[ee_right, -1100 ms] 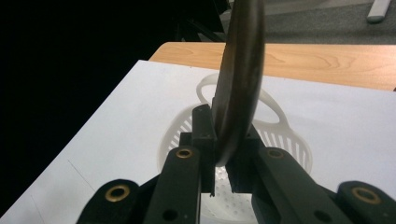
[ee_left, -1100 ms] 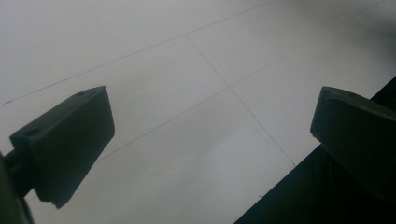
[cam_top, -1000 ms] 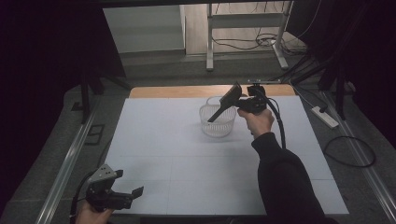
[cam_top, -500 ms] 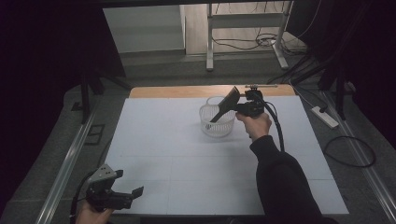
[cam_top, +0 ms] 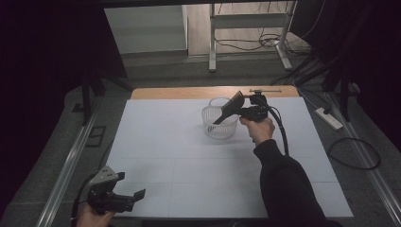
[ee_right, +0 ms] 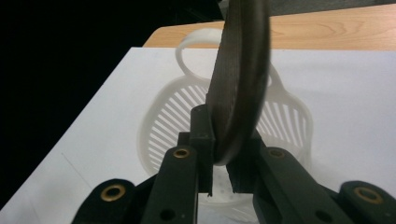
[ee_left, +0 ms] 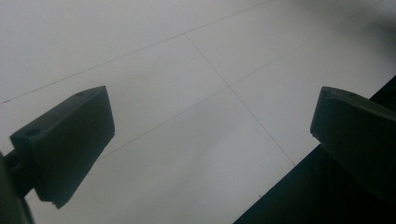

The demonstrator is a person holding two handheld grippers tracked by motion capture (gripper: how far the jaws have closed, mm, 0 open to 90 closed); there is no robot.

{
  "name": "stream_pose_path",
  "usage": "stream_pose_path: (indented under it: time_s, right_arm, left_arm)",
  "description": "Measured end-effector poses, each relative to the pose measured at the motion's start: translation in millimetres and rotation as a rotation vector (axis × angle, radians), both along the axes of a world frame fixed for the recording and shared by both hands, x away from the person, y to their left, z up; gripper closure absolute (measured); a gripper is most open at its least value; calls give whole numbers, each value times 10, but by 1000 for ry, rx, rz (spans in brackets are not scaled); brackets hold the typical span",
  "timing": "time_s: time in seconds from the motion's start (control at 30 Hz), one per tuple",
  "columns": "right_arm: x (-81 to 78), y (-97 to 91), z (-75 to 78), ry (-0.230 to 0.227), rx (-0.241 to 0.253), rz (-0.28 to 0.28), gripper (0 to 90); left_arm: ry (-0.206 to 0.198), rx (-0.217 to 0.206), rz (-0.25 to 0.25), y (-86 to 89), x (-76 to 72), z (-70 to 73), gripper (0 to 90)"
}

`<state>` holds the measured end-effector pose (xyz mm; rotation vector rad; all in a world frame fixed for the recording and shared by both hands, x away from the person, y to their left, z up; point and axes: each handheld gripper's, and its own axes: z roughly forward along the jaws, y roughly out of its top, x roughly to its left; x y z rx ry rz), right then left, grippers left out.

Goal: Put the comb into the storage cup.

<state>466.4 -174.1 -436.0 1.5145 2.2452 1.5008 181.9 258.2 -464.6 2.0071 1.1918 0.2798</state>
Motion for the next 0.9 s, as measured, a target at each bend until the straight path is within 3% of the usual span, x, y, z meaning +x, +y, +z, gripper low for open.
stream_pose_path:
  time_s: [0.23,0.53,0.9]
  right_arm:
    - [8,-40,-54,5,-16,-15,797]
    - [-5,-61,-99,-12,-71,-32,740]
    - [-34,-37,-80,-58,-140,-38,671]
  left_arm:
    - [1,0,0,1,2,-1,0]
    - [2,1,0,-1,2,-1,0]
    - [2,1,0,-1,2,-2,0]
